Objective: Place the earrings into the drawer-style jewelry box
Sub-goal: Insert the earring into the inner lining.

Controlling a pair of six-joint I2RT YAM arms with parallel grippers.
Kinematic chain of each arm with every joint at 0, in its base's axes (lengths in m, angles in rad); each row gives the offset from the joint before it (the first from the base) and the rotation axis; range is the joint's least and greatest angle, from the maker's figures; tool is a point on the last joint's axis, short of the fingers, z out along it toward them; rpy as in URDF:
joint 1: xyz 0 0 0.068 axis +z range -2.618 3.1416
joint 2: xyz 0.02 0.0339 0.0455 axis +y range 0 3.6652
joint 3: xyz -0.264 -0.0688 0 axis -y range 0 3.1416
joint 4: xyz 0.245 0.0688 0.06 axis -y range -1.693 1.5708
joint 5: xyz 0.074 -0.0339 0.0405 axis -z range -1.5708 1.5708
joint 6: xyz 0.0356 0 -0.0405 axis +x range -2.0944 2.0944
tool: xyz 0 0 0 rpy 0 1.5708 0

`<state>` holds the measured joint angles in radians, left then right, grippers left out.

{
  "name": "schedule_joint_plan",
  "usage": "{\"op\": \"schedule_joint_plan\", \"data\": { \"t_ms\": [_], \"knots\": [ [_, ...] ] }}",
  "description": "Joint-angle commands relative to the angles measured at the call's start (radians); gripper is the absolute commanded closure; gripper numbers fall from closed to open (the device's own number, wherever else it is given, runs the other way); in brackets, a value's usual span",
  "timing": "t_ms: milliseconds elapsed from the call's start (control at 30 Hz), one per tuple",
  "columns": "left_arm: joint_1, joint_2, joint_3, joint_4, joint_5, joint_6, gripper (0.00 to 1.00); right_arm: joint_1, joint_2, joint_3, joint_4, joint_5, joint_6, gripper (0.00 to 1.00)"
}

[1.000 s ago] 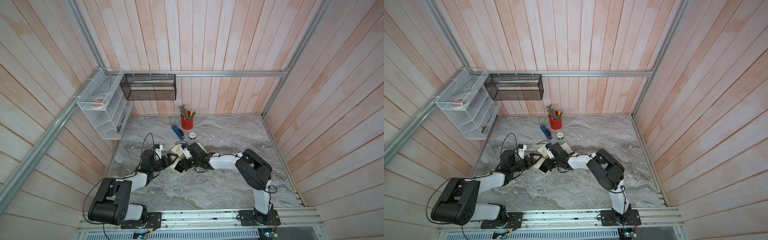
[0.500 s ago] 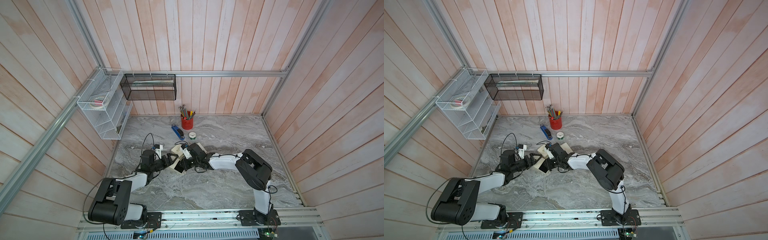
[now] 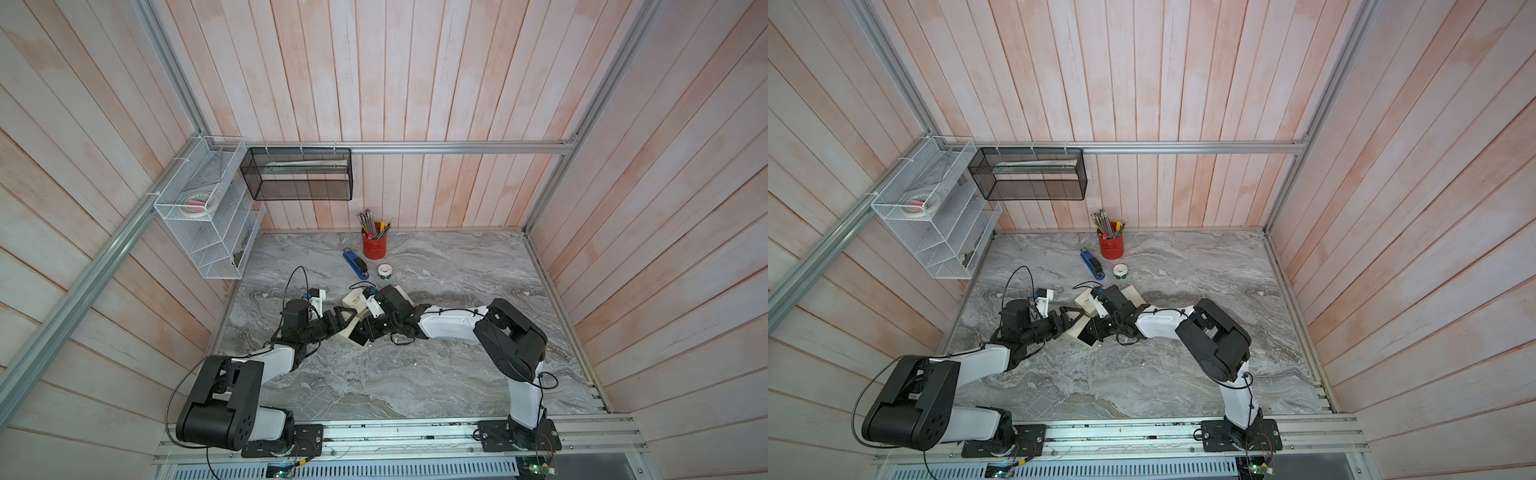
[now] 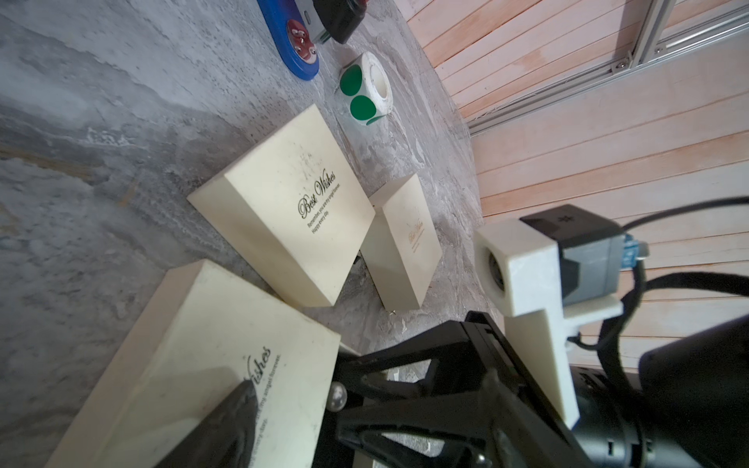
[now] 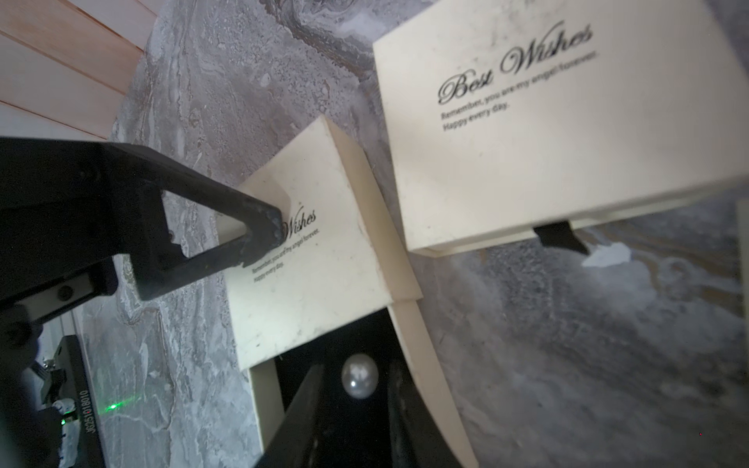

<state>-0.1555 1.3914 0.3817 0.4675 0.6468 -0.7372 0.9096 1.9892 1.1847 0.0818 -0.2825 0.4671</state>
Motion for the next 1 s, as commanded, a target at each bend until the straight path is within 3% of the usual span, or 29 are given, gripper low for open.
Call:
{"op": "schedule_joint_plan", "data": {
  "t_ms": [0,467,800,967],
  "knots": [
    [0.005,0.008,0.005,-0.061,-0.031,0.015,0.13,0.000,-0.025,0.014,-0.076,0.027,-0.007,0.68],
    [0.004,-0.083,0.059,-0.092,-0.049,0.022,0.09,0.001,-0.099,0.054,-0.167,0.101,-0.096,0.66],
    [0.005,-0.212,0.022,-0.210,-0.115,0.097,0.11,0.003,-0.044,0.165,-0.283,0.096,-0.158,0.87],
    [0.003,-0.155,-0.007,-0.133,-0.075,0.070,0.17,0.007,0.008,0.229,-0.330,0.086,-0.180,0.92]
  ]
}}
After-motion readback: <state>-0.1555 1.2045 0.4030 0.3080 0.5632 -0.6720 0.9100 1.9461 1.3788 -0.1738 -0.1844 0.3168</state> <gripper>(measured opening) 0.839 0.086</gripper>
